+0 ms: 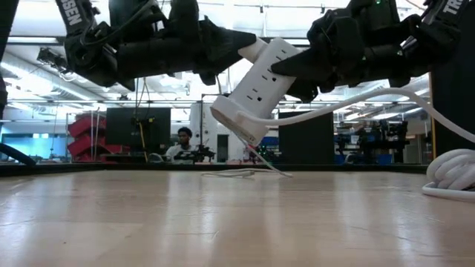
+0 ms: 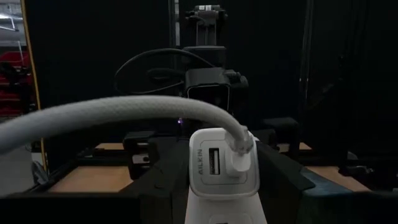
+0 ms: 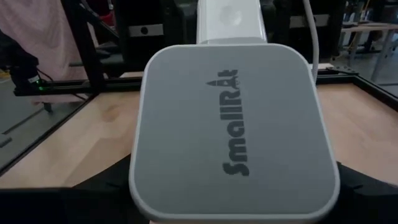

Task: Insert USB
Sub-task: Insert the charger adapter with cable into the outlet extension

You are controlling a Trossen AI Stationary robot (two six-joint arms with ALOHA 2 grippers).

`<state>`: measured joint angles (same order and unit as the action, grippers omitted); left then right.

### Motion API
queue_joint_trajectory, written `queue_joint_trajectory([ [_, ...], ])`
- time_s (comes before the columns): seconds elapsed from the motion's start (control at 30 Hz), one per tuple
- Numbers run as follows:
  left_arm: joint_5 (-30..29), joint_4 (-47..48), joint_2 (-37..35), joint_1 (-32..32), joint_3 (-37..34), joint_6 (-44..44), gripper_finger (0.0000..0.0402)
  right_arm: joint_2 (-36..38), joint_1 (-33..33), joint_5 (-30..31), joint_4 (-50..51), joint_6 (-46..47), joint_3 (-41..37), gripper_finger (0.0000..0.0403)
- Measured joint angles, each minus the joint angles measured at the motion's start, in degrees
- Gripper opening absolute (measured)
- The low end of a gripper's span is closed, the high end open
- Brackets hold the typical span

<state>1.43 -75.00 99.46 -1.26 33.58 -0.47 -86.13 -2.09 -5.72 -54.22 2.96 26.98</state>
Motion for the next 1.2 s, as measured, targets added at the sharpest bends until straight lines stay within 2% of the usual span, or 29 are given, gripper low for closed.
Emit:
queue_joint_trajectory([
  [0.57, 0.8, 6.4, 0.2, -1.1, 0.0, -1.1, 0.0125, 0.0, -0.1, 0.6, 6.6, 0.0, 0.0, 0.0259],
  [1.0, 1.4, 7.1, 0.1, -1.7, -0.1, -1.4, 0.0149, 0.0, -0.7, 0.9, 7.3, 0.9, 0.0, 0.0259],
  [1.2, 1.5, 14.2, -1.6, -2.8, -0.3, -1.7, 0.0171, 0.6, -1.4, 1.7, 7.5, 1.4, 0.3, 0.0259],
])
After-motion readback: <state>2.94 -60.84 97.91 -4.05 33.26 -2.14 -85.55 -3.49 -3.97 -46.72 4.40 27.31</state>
